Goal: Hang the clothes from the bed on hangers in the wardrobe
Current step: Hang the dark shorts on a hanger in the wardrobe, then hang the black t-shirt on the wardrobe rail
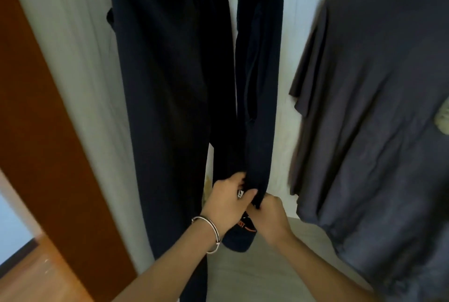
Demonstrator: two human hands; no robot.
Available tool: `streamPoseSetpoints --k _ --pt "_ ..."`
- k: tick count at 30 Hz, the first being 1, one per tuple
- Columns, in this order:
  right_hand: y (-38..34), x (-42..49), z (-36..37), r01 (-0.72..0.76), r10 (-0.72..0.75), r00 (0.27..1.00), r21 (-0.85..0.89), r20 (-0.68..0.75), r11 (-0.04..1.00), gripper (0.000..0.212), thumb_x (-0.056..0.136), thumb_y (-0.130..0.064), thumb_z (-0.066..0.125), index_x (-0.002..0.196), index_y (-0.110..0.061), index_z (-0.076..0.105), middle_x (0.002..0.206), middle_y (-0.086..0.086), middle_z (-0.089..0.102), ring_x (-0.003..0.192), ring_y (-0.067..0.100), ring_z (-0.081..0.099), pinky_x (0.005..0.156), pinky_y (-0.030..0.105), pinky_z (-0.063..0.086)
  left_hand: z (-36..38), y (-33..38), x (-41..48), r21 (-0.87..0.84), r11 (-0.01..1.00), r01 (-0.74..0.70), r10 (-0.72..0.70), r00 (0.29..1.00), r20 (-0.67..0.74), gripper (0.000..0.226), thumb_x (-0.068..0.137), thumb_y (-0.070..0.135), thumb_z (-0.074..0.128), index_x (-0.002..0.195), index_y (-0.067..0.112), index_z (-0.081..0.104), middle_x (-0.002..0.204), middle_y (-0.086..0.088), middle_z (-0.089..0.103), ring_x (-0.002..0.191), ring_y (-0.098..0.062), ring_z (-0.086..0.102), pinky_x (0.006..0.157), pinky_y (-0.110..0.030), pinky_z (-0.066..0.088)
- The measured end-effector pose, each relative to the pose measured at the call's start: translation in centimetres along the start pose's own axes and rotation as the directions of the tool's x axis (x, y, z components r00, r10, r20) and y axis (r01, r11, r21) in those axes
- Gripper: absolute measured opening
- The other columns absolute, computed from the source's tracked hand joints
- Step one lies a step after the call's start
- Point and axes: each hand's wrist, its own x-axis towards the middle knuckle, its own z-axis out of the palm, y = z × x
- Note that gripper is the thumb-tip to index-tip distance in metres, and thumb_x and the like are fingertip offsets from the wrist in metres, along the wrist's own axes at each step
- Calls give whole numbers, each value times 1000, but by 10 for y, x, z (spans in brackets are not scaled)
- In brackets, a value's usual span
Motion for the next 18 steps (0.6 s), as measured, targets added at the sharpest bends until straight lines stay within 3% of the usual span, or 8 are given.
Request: streamPoseSetpoints --k 2,4,7,9,12,14,16,18 --pt "6 -6 7 -26 26 1000 30 4 999 25 86 -23 61 62 -21 54 55 -1 60 50 12 56 46 21 39 -2 -18 -5 -8 998 61 -61 998 -12 26 89 14 55 115 12 62 109 -3 69 93 -7 64 78 -3 47" --pt "14 -14 16 -88 84 996 106 38 990 13 84 -24 64 75 -14 66 66 3 67 60 14 60 55 27 43 -2 -42 -17 -35 987 154 -155 987 -29 21 89 8 54 106 9 66 102 -7 71 86 -7 62 71 2 45" --pt "41 -37 29 -236 207 965 187 162 954 9 81 -17 68 90 -16 66 76 1 65 72 14 60 55 19 39 4 -77 -64 -76 938 338 -342 939 -47 18 89 7 52 99 7 67 97 -9 72 84 -11 63 80 -14 49" --pt "68 -59 38 -328 278 903 107 328 938 12 83 -18 66 95 -16 62 81 7 67 79 20 62 60 22 41 12 -106 -114 -65 867 494 -497 867 -33 19 90 12 52 103 11 66 100 -6 72 89 -14 65 83 -19 48" --pt "113 -94 49 -391 379 668 -132 641 911 22 88 -19 60 106 -7 60 93 8 64 90 24 63 73 25 44 29 -144 -211 -54 697 715 -716 697 -34 21 90 14 52 106 14 65 102 -5 71 97 -17 66 80 -20 46" --pt "137 -121 54 -355 427 507 -270 749 895 20 89 -16 57 97 2 63 86 9 61 84 22 60 73 27 42 45 -157 -285 -40 547 836 -837 547 -2 22 90 11 51 107 9 65 104 -8 70 98 -20 66 80 -22 45" --pt "155 -151 57 -335 479 390 -363 786 869 16 90 -16 54 81 -6 62 79 7 60 72 18 58 65 24 43 64 -156 -361 -154 351 924 -935 354 -11 18 89 7 53 100 5 67 100 -16 70 94 -24 66 83 -28 48" --pt "170 -182 59 -333 559 258 -471 788 817 16 91 -20 53 76 -17 58 77 3 60 62 13 56 52 19 40 85 -144 -435 -344 138 929 -990 133 -40 11 87 0 56 88 3 66 94 -22 68 83 -26 63 73 -23 52"
